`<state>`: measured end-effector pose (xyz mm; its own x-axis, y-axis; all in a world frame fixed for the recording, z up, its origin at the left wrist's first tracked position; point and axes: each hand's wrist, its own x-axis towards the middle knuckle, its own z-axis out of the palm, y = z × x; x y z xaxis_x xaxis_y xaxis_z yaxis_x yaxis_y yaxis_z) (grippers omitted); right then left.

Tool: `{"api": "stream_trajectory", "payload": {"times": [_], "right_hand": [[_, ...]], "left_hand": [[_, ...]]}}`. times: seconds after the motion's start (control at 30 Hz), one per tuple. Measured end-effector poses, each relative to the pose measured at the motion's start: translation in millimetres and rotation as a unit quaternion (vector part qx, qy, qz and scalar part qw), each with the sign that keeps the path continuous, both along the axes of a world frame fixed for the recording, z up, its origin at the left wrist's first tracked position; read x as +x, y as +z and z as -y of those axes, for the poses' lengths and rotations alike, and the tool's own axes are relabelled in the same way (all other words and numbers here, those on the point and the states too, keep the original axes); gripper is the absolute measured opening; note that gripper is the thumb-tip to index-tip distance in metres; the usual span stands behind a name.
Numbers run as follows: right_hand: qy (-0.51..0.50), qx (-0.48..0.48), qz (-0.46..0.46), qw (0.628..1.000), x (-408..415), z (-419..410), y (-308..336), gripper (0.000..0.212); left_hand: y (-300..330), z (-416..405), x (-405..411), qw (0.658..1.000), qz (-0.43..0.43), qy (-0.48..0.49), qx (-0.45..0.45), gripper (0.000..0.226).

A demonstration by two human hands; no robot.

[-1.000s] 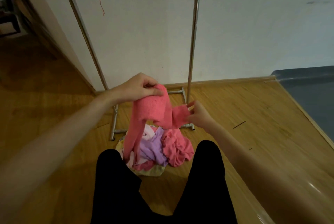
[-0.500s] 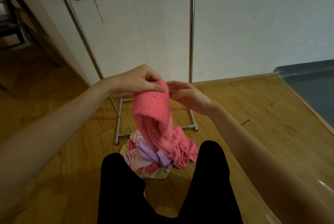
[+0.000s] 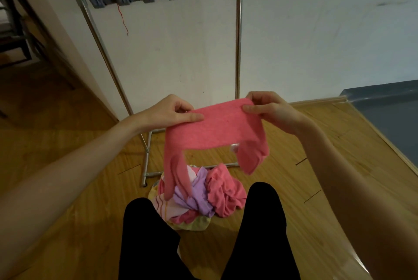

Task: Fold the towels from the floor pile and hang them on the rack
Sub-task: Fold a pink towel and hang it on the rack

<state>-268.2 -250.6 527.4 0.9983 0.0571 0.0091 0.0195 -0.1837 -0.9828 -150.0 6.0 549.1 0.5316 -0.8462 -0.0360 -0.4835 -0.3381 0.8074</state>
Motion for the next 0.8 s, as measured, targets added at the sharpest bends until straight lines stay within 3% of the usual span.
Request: {"api": "stream_trajectory", "payload": {"times": [0.1, 0.2, 0.27, 0.37, 0.53, 0.63, 0.8], "right_hand": [[-0.085, 0.018, -0.025, 0.996, -4, 20, -7, 0.009], [-0.105, -0.055, -0.014, 0.993, -1, 31, -11, 0.008], [-0.073, -0.156, 0.053, 0.984, 2, 35, -5, 0.020], [0.008, -0.325, 0.147, 0.934, 13, 40, 12, 0.028], [0.079, -0.552, 0.062, 0.828, 38, 45, 37, 0.043], [0.048, -0.602, 0.085, 0.793, 56, 51, 49, 0.039], [-0.055, -0.576, 0.114, 0.808, 89, 71, 88, 0.032]], "left_hand": [[1, -7, 9, 0.996, -0.085, -0.007, -0.010, 0.025], [10, -1, 16, 0.989, -0.149, -0.014, -0.009, 0.025], [18, 10, 19, 0.997, -0.073, -0.017, 0.032, 0.021], [29, 28, 25, 0.989, 0.057, -0.060, 0.119, 0.030], [52, 59, 34, 0.946, 0.211, -0.109, 0.220, 0.035], [62, 79, 43, 0.918, 0.301, -0.073, 0.247, 0.048], [90, 115, 69, 0.896, 0.409, 0.054, 0.165, 0.054]]}}
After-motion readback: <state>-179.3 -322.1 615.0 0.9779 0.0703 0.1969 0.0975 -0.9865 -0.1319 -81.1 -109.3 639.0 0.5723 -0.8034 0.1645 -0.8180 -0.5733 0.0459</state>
